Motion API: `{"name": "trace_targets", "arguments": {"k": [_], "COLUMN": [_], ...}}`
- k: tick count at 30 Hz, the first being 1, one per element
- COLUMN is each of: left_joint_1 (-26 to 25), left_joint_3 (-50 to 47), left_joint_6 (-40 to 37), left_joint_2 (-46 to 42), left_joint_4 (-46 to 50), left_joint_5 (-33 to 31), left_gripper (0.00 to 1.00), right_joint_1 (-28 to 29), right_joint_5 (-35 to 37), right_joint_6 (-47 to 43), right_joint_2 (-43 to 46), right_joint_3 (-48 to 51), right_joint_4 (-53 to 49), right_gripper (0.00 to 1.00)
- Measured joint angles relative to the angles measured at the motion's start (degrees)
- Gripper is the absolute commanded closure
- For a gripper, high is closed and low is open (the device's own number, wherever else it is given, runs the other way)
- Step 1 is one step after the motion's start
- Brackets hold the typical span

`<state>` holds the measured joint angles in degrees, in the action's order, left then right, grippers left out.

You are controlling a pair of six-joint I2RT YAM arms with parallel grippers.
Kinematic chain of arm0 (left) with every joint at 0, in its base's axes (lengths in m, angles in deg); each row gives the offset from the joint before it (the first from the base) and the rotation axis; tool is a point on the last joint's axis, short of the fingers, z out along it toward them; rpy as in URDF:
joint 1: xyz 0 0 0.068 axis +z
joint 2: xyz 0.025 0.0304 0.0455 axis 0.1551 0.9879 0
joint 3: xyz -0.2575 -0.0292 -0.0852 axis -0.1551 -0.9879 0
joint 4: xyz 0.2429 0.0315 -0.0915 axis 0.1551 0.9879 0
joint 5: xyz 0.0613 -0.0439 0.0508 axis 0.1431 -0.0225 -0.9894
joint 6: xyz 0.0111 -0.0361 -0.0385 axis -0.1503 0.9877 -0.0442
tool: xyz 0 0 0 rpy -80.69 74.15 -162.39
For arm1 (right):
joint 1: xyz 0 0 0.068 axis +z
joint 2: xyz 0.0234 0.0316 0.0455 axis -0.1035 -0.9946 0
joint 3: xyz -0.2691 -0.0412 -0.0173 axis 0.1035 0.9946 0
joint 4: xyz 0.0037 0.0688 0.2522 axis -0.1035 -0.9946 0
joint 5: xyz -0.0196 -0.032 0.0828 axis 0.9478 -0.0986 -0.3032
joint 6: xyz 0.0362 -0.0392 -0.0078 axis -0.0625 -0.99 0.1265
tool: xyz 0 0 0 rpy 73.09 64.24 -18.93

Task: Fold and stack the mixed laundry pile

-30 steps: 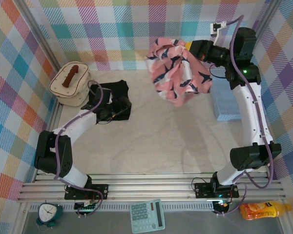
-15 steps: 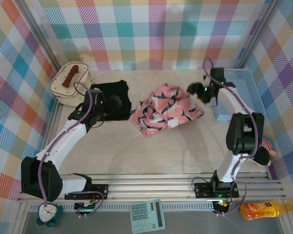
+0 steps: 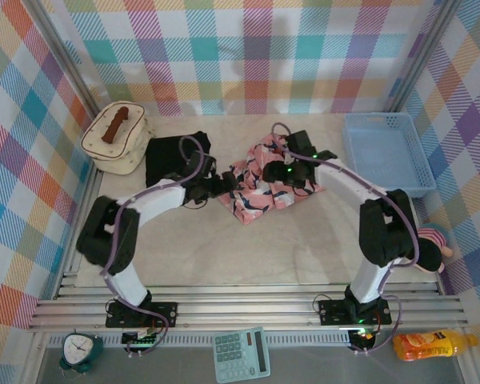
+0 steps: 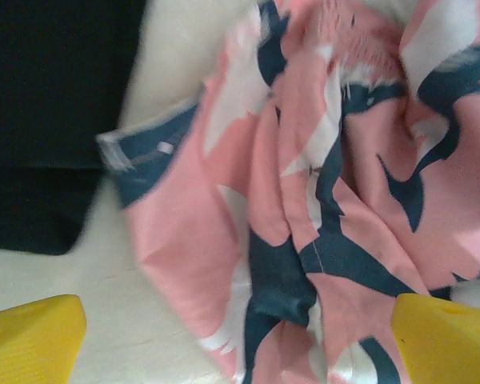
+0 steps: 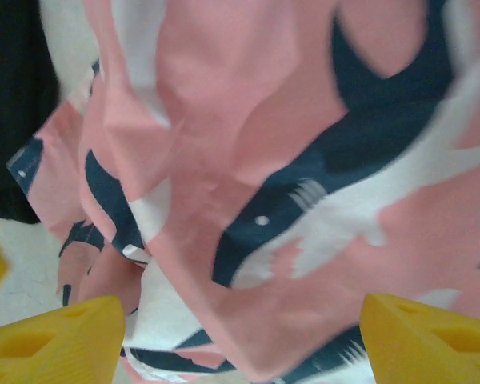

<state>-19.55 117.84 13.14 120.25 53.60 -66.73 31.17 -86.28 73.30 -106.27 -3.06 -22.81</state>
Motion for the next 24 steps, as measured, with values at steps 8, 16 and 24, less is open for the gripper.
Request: {"name": "trace_targets", "arguments": {"k": [8, 16, 24], "left_joint_1": [-7.3, -8.0, -7.98], "left_joint_3": [7.56, 11.17, 9.64], "left_joint_6": [1.7, -1.42, -8.41], "left_joint_2": [8.98, 7.98, -1.25], "left_joint_4": [-1.4, 0.52, 10.05], "left_joint_5": [2.14, -0.2, -1.57], "left_gripper": [0.69, 1.0, 1.0], "right_joint_1": [0.13, -2.91, -7.37], "right_joint_5": [6.75, 16.74, 19.89], "right_joint_6": [-3.02, -8.2, -6.71], "right_joint_2": [-9.27, 4.22, 19.1], "right_joint_3": [-9.99, -9.35, 8.7], "right_joint_4": [-3.45, -6.64, -11.28], "right_gripper": [1.0, 0.94, 1.0]}}
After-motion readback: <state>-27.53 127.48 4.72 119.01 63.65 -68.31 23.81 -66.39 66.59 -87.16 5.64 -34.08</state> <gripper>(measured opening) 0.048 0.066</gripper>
